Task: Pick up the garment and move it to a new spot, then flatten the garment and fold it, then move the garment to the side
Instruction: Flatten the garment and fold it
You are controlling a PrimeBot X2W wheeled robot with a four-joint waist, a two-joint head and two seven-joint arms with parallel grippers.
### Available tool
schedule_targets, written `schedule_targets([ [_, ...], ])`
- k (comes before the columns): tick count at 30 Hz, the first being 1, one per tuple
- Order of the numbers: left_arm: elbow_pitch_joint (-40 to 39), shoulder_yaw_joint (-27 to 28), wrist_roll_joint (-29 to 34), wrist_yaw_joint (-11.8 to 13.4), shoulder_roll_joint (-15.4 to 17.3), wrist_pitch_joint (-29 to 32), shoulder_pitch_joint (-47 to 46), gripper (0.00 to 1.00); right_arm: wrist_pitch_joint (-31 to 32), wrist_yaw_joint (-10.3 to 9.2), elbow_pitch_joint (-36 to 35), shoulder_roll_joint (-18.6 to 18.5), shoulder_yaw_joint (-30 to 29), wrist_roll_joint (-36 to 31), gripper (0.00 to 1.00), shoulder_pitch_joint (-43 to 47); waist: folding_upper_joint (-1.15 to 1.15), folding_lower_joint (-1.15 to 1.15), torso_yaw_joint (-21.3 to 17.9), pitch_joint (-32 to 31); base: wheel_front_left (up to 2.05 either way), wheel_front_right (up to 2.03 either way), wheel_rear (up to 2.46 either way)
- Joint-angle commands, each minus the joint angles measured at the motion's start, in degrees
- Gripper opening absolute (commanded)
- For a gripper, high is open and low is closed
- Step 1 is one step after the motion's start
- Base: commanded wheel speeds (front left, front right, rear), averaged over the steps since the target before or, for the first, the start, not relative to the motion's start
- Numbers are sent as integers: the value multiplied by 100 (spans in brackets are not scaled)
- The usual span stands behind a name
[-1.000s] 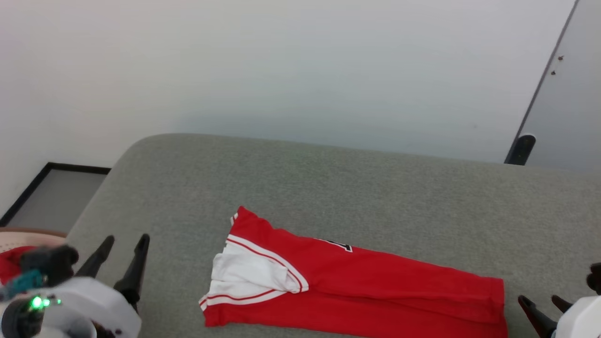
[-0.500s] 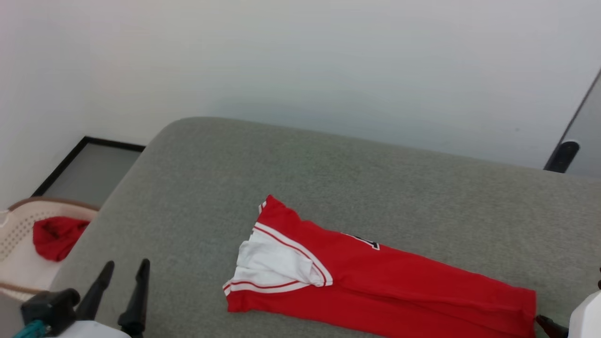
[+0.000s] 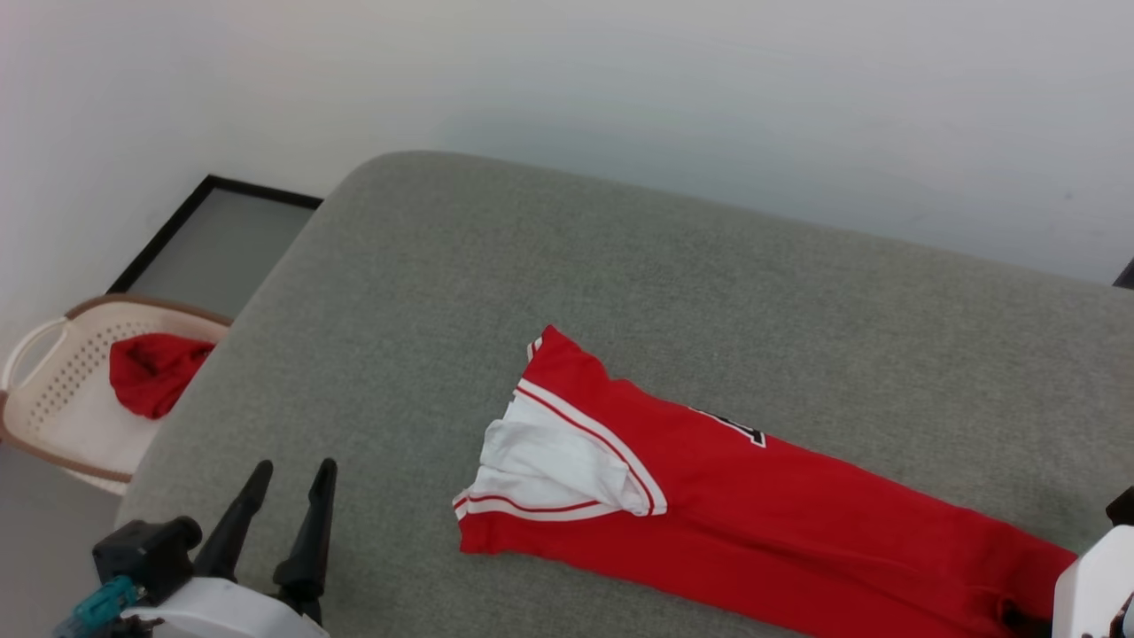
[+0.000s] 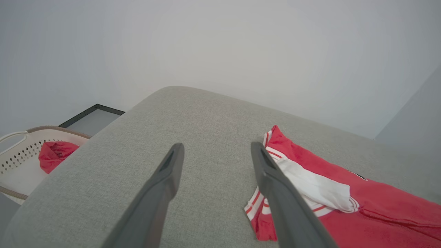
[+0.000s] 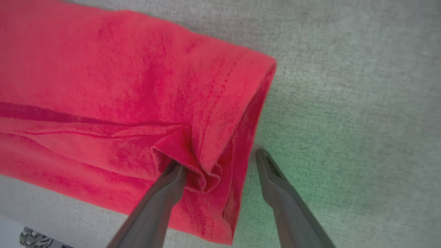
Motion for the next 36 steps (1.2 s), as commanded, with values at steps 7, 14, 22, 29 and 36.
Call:
schedule_targets([
  [7, 148, 95, -18, -170, -225, 2, -158, 100, 203, -5, 804, -50, 265, 251, 0, -255, 0, 0, 164, 222, 0, 0, 0],
  [14, 213, 141, 26, -220, -304, 2, -186, 100, 10, -14, 1138, -270, 233, 356, 0, -461, 0, 0, 145, 239, 0, 0, 0],
  [22, 271, 184, -18, -232, -303, 5, -68, 100, -320, -22, 1316, -625, 293, 390, 0, -766, 0, 0, -22, 87, 0, 0, 0],
  [29, 243, 185, -90, -188, -264, 42, 98, 100, -328, -9, 1340, -1246, 179, 408, 0, -935, 0, 0, -219, -118, 0, 0, 0],
  [36, 220, 225, -184, -149, -238, 88, 294, 100, -133, -8, 938, -1301, 97, 850, 0, -931, 0, 0, -444, -314, 0, 0, 0],
])
